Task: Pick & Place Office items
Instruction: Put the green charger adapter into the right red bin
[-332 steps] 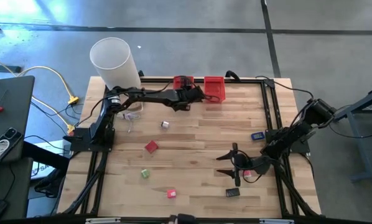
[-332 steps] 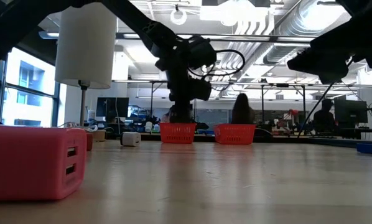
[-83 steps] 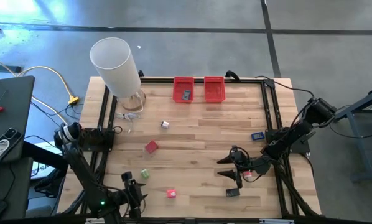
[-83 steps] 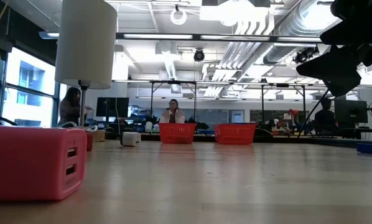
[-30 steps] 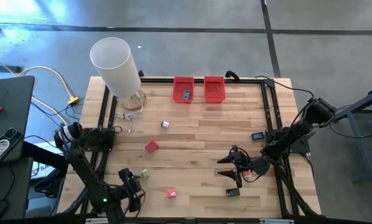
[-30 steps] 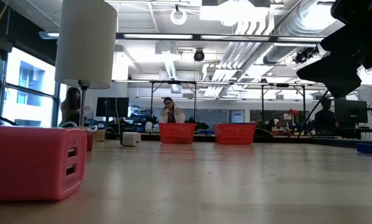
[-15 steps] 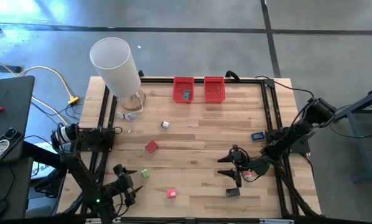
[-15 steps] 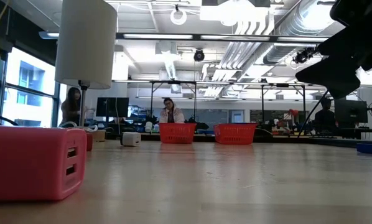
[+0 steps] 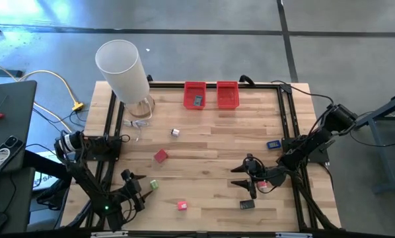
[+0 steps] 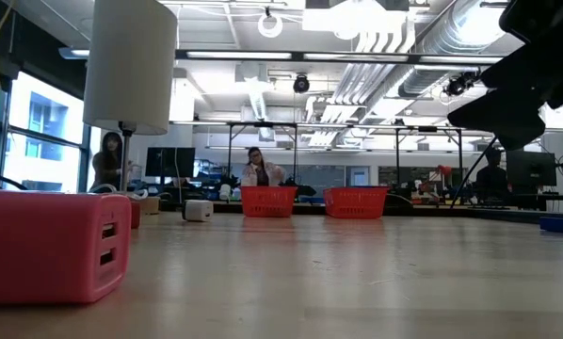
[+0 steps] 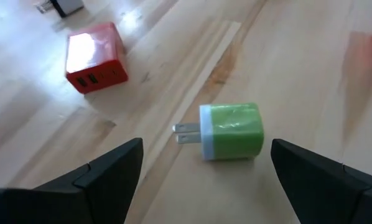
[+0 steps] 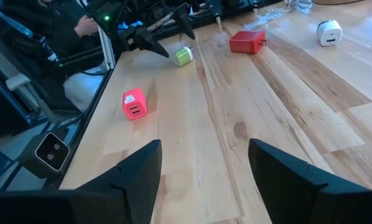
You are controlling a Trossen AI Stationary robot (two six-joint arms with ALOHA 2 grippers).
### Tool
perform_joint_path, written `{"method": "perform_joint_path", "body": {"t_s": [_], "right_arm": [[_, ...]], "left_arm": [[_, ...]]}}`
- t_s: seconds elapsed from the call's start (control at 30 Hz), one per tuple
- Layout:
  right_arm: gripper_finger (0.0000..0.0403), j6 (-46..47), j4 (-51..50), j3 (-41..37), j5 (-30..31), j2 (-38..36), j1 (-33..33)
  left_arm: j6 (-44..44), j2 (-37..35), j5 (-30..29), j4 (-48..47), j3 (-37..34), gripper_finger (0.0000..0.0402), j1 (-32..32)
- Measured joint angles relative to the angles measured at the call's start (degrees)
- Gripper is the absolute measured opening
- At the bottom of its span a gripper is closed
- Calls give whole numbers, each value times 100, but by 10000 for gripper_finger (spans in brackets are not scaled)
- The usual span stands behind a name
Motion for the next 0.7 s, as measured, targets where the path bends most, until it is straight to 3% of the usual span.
{"method": "perform_joint_path", "body": {"t_s": [0.23,0.5,0.7], "right_arm": [[229,0,-28,2,2,0,-2],[229,0,-30,2,0,0,-2],[229,1,-30,2,2,0,0]], "left_arm": [[315,2,-196,920,-456,344,36],[329,26,-181,1141,-733,344,87],[280,496,-545,1390,-738,344,71]]}}
